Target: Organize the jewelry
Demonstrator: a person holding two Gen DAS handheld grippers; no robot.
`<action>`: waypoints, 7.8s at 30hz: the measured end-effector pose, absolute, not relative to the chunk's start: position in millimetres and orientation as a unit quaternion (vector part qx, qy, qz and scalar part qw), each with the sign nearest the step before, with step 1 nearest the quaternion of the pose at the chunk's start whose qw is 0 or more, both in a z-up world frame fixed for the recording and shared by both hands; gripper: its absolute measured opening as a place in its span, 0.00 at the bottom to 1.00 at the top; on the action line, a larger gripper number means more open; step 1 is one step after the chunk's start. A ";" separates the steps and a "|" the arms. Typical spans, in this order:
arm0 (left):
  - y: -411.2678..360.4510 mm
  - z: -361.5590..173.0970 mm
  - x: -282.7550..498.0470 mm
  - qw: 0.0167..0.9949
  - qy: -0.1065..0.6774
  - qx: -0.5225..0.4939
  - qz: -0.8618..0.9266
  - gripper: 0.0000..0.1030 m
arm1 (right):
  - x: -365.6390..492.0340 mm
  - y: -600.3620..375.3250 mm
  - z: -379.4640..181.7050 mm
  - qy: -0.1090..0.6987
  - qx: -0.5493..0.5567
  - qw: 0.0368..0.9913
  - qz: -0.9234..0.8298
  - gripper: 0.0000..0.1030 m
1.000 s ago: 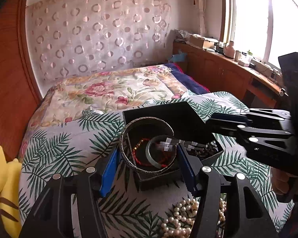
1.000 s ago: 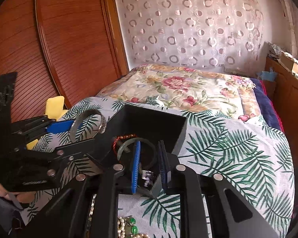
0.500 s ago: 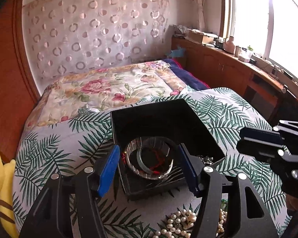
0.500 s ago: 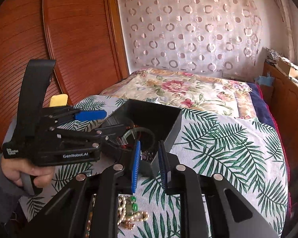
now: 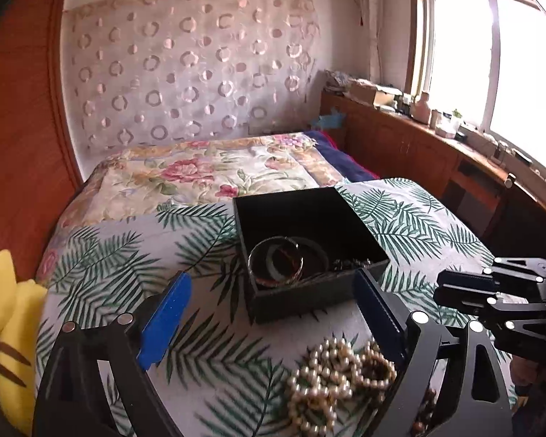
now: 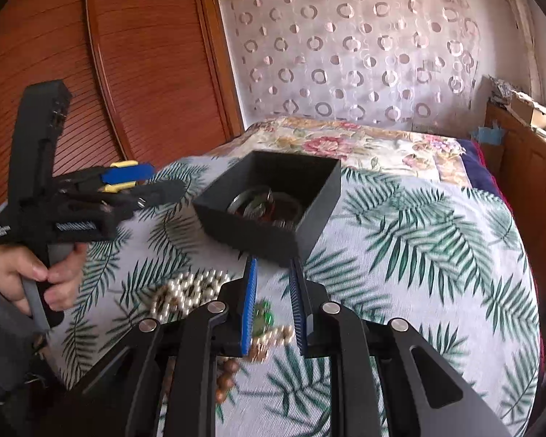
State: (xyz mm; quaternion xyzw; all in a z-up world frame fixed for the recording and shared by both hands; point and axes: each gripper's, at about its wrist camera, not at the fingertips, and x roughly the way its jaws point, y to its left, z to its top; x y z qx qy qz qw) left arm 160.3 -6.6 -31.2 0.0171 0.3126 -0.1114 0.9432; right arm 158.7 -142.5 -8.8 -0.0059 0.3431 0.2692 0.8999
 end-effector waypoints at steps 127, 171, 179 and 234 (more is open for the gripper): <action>-24.3 48.9 105.3 0.947 0.262 0.029 -0.186 0.06 | 135.2 -137.1 144.4 0.208 -0.067 0.931 0.292 0.05; -17.9 34.5 226.2 0.935 0.313 -0.004 -0.165 0.06 | 261.4 -109.3 136.9 0.251 -0.056 0.928 0.268 0.05; -16.3 1.7 218.8 0.929 0.332 0.002 -0.161 0.06 | 280.7 -99.3 76.2 0.314 -0.049 0.910 0.267 0.05; 3.4 -81.4 91.5 0.927 0.353 0.027 -0.126 0.93 | 131.6 -119.7 -54.6 0.436 -0.081 0.855 0.269 0.23</action>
